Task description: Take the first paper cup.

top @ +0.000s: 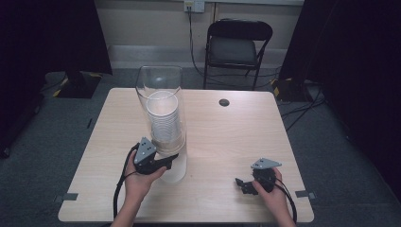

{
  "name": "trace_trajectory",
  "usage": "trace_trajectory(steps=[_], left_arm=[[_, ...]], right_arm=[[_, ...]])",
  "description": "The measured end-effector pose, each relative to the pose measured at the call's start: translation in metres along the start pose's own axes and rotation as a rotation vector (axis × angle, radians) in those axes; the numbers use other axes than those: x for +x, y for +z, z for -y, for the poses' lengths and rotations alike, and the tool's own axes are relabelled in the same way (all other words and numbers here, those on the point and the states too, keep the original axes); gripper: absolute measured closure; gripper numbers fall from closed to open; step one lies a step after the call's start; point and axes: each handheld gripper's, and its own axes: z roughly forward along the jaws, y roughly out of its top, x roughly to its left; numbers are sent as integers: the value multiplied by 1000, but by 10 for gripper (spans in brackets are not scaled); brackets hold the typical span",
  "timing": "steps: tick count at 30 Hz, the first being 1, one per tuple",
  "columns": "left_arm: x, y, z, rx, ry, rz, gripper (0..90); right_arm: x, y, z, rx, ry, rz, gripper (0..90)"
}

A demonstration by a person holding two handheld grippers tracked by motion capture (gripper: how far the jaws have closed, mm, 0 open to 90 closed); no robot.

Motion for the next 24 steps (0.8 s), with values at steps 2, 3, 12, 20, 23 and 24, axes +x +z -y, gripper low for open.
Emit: trace_trajectory(steps=[2, 3, 12, 20, 23, 24], left_arm=[[0, 0, 0, 8, 2, -9, 365], [0, 0, 0, 3, 0, -2, 365], [-4, 2, 5, 10, -1, -29, 366], [-7, 11, 29, 49, -30, -35, 374], [-6, 11, 29, 48, -27, -40, 373], [-6, 11, 29, 43, -25, -41, 372]], right_arm=[[0, 0, 0, -1, -2, 2, 54], [0, 0, 0, -1, -2, 1, 54], [0, 0, 0, 0, -1, 1, 54], [-1, 1, 0, -2, -5, -9, 45], [-1, 1, -1, 0, -6, -10, 41], [-1, 1, -1, 0, -8, -12, 40]])
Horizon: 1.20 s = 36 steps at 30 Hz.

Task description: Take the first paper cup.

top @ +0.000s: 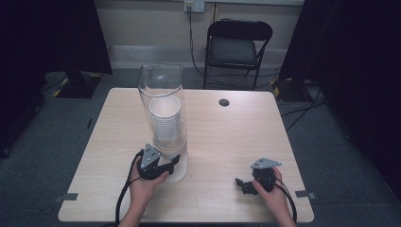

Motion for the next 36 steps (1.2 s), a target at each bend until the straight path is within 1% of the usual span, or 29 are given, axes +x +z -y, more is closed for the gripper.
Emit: trace_trajectory(steps=[1, 2, 3, 4, 5, 6, 7, 8, 9, 10, 11, 13, 14, 16, 17, 18, 19, 22, 23, 25, 26, 27, 28, 30, 31, 32, 33, 36], left_arm=[[0, 0, 1, -1, 6, 0, 371], [0, 0, 2, -8, 2, 0, 370], [1, -2, 1, -12, 13, -15, 367], [1, -3, 1, -9, 2, -8, 364], [1, -3, 0, -21, 5, -3, 362], [2, -4, -1, -13, 7, -1, 359], [3, -4, -1, -8, 18, -2, 356], [3, -5, -2, -16, 19, 6, 352], [2, -7, -3, -28, 8, -8, 339], [2, -9, -5, -54, 6, -8, 310], [1, -11, -8, -77, -6, -8, 284], [2, -13, -14, -85, 3, 6, 256], [2, -14, -16, -68, 1, -2, 229], [3, -13, -20, -82, 3, 10, 209], [3, -12, -21, -76, 5, 7, 209], [3, -11, -21, -80, 15, 15, 250], [3, -9, -21, -69, 24, 6, 297], [2, -7, -18, -84, 31, 7, 331], [1, -7, -17, -82, 33, -3, 338], [1, -8, -14, -91, 52, -18, 346], [0, -9, -13, -89, 58, -18, 348], [0, -8, -13, -94, 55, -17, 349], [0, -8, -13, -92, 55, -25, 351], [-1, -7, -16, -76, 49, -26, 352], [-1, -7, -15, -83, 46, -25, 353], [0, -6, -14, -86, 64, -21, 354], [1, -7, -14, -82, 71, -18, 354], [1, -6, -14, -81, 68, -22, 354]], right_arm=[[0, 0, 0, 0, 0, 0, 40], [0, 0, 0, 0, 0, 0, 40], [0, 0, 0, 0, 0, 0, 40], [0, 0, 0, 0, 0, 0, 41], [0, 0, 0, 0, 0, 0, 41], [0, 0, 0, 0, 0, 0, 40], [0, 0, 0, 0, 0, 0, 40], [0, 0, 0, 1, 1, 0, 40], [0, 0, 0, 0, 0, 0, 40], [0, 0, 0, 0, 0, 0, 40], [0, 0, 0, 0, 0, 0, 40], [0, 0, 0, 0, 0, 0, 40], [0, 0, 0, 0, 0, 0, 40], [0, 0, 0, 0, 1, 0, 40], [0, 0, 0, 0, 0, 0, 40], [0, 0, 0, 0, 0, 0, 40], [0, 0, 0, 0, 1, 0, 40], [0, 0, 0, 0, 0, 0, 40], [0, 0, 0, 0, 0, 0, 40], [0, 0, 0, 0, 0, 0, 40], [0, 0, 0, 0, 1, 0, 40], [0, 0, 0, 0, 1, 0, 40], [0, 0, 0, 0, 0, 0, 40], [0, 0, 0, 0, 0, 0, 40], [0, 0, 0, 0, 0, 0, 40], [0, 0, 0, 0, 1, 0, 40], [0, 0, 0, 0, 1, 0, 40], [0, 0, 0, 0, 1, 0, 40]])
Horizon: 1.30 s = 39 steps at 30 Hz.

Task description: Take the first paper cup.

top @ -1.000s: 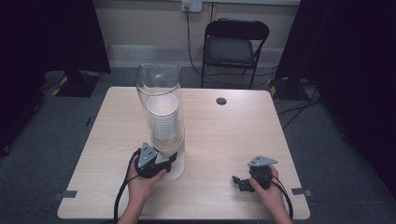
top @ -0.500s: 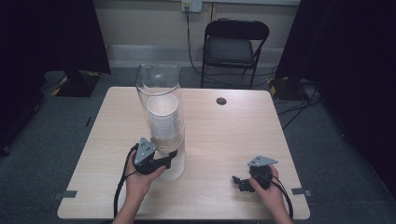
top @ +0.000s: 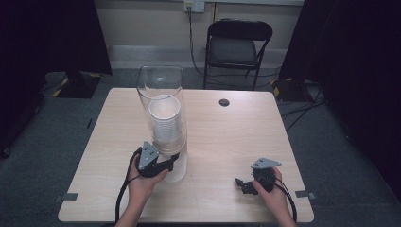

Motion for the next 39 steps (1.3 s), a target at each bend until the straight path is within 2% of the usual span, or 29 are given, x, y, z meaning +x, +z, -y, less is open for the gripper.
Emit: trace_trajectory(steps=[3, 4, 5, 6, 7, 10, 13, 15, 20, 22, 26, 27, 28, 34, 38, 39], left_arm=[[-1, 2, -1, 27, -1, -7, 356], [-2, 5, 3, 142, 26, -12, 371], [-4, 11, 16, 299, 37, 0, 379], [-6, 12, 40, 263, -6, -8, 375], [-7, 10, 47, 216, -96, -3, 373], [-17, 9, 43, 194, -40, 39, 365], [-17, 6, 41, 231, -18, 55, 358], [-13, 3, 44, 244, -46, 70, 355], [-6, -12, 46, 245, -27, 61, 349], [-4, -15, 46, 244, -37, 57, 346], [14, -31, 50, 238, -47, 17, 338], [14, -31, 50, 238, -47, 17, 336], [24, -38, 52, 228, -63, -16, 334], [50, -50, 55, 231, -93, -82, 329], [60, -54, 55, 237, -102, -118, 326], [62, -54, 55, 221, -125, -123, 325]], right_arm=[[0, 0, 0, 0, 0, 0, 40], [0, 0, 0, 0, 0, 0, 40], [0, 0, 0, 0, 0, 0, 40], [0, 0, 0, 0, -1, 0, 40], [0, 0, 0, 0, -1, -1, 40], [0, 0, 0, 2, -3, -5, 36], [-1, 0, 0, 3, -5, -9, 32], [-1, 0, 0, 3, -5, -9, 31], [-1, 0, 0, 3, -5, -9, 31], [-1, 0, 0, 4, -5, -9, 31], [-1, 0, 0, 3, -7, -9, 31], [-1, 0, 0, 3, -7, -9, 31], [-1, 0, 0, 3, -6, -9, 31], [-1, 0, 0, 3, -5, -9, 31], [-1, 0, 0, 3, -6, -9, 31], [-1, 0, 0, 3, -5, -9, 31]])
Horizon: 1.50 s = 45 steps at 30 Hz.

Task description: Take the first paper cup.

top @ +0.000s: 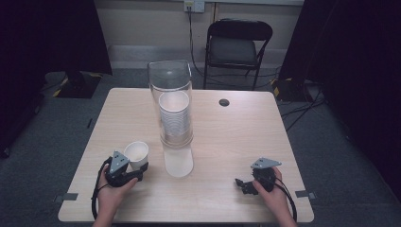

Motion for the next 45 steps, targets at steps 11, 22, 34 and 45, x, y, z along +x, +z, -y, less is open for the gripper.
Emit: trace_trajectory(steps=[11, 22, 34, 45], left_arm=[[24, 8, 4, 32, -45, -99, 320], [33, 17, 7, 58, -88, -149, 314], [40, 26, 4, 82, -106, -169, 306], [39, 27, 4, 110, -96, -166, 251]], right_arm=[[0, 0, 0, 0, -2, 0, 31], [0, 0, 0, 0, 0, 0, 31], [0, 0, 0, 0, 0, 0, 31], [0, 0, 0, 0, 1, 1, 31]])
